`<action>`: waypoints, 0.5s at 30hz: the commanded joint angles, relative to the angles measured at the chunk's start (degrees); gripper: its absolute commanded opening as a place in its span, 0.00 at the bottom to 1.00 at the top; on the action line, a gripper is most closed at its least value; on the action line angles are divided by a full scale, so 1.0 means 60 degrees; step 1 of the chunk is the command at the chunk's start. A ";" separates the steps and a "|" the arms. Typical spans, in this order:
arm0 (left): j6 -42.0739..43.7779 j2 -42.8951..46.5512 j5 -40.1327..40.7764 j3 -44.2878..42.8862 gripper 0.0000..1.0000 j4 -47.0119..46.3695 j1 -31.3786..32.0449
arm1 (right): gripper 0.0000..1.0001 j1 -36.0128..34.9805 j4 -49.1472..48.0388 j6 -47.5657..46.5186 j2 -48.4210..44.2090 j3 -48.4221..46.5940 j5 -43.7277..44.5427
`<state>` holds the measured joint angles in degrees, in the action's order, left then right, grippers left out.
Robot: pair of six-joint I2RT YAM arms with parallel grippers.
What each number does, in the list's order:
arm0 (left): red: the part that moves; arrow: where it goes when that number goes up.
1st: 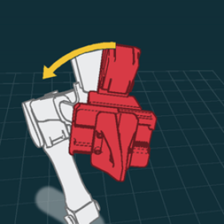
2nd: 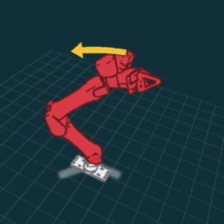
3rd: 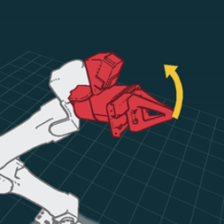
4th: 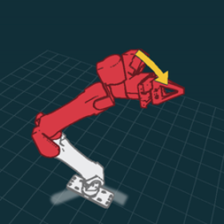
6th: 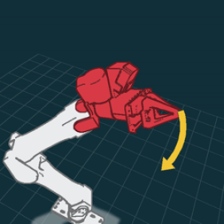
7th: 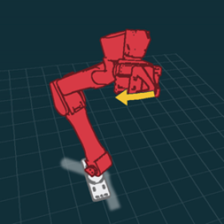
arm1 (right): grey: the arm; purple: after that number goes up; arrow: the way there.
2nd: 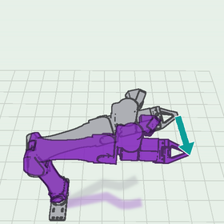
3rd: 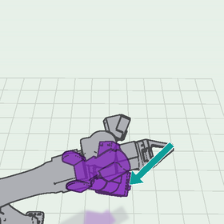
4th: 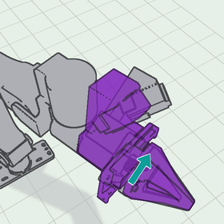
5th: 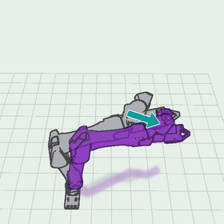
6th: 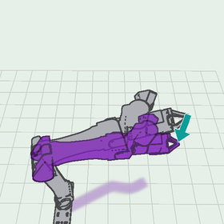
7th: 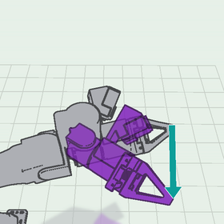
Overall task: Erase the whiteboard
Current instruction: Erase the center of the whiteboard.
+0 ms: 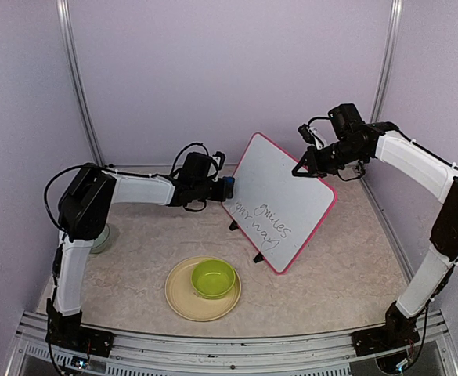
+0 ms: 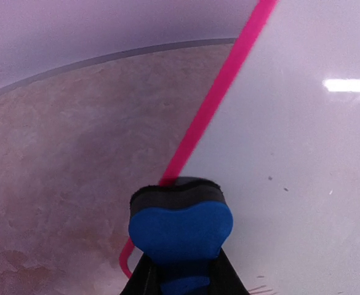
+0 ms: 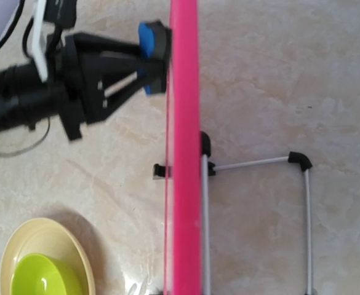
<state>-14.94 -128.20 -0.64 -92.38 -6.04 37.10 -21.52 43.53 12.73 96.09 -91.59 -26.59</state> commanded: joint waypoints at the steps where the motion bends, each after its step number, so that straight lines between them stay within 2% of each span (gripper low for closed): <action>1: 0.0755 0.0039 -0.0184 -0.0197 0.02 -0.0191 0.0731 | 0.00 -0.0121 0.0486 -0.1038 0.0259 0.0045 0.0579; 6: 0.0981 0.0226 0.0315 -0.0107 0.02 -0.0264 0.1182 | 0.00 -0.0120 0.0488 -0.1050 0.0260 0.0060 0.0565; 15: 0.1105 0.0358 -0.0043 0.0326 0.02 -0.0518 0.1695 | 0.00 -0.0120 0.0447 -0.1038 0.0186 0.0133 0.0550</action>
<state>-10.22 -127.20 4.54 -92.20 -6.52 43.20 -21.23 43.97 13.80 96.09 -91.61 -25.89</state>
